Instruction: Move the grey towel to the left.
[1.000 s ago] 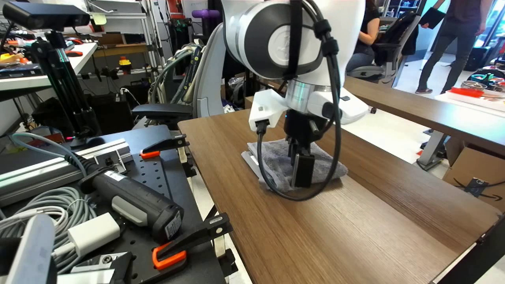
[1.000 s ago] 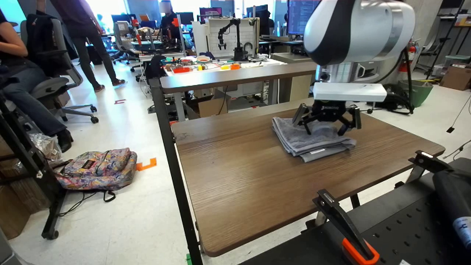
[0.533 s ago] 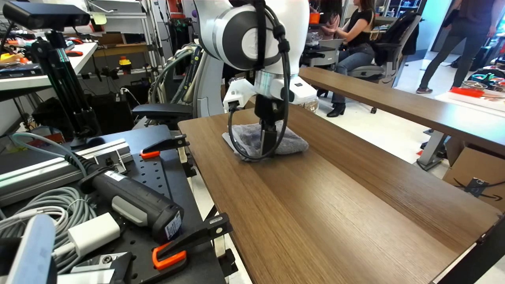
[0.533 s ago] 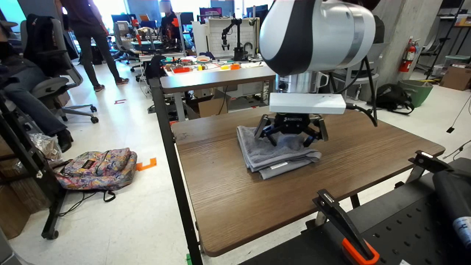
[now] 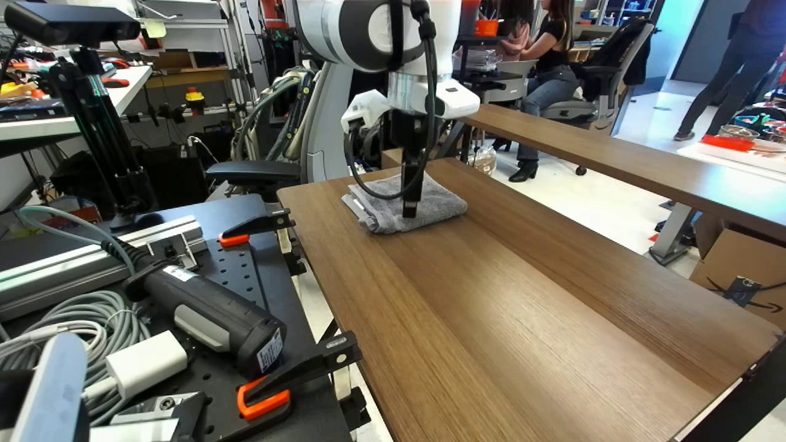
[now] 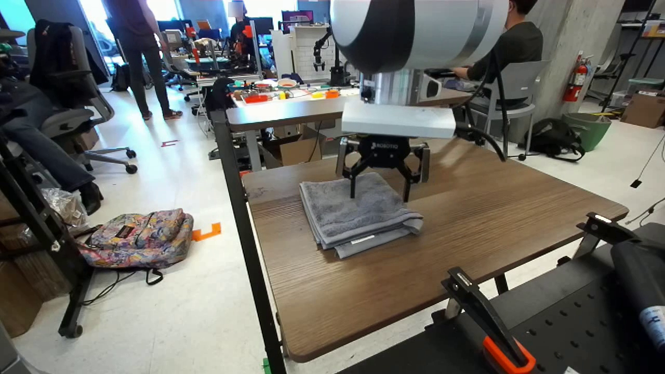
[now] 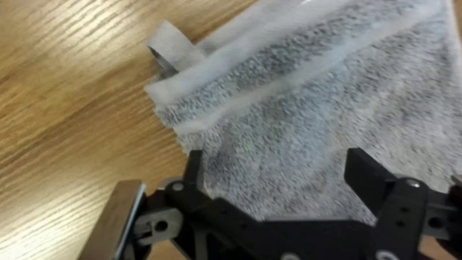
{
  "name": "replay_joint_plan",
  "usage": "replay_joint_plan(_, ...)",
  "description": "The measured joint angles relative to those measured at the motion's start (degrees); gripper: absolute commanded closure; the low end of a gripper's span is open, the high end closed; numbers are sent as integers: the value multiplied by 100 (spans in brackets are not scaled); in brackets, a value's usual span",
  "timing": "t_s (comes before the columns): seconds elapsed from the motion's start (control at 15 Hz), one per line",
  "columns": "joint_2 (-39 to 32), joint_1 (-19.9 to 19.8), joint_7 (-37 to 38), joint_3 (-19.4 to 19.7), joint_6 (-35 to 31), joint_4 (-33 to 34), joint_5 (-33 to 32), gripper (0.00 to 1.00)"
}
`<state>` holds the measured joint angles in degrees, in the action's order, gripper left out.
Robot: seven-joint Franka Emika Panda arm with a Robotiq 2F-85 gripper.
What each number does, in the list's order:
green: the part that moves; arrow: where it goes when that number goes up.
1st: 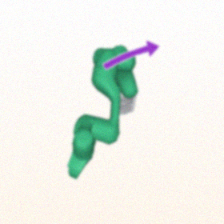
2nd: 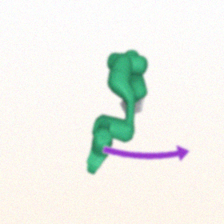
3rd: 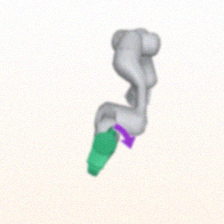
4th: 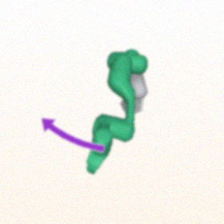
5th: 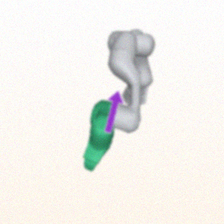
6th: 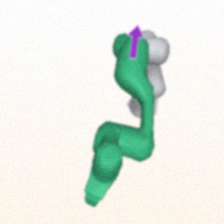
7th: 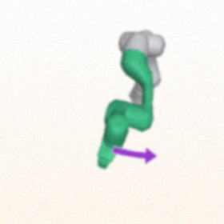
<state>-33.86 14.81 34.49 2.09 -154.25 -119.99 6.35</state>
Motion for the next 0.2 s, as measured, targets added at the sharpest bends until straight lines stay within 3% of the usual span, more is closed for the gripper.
replay_joint_plan(0.2,552,19,213,-4,316,-10,0,0)
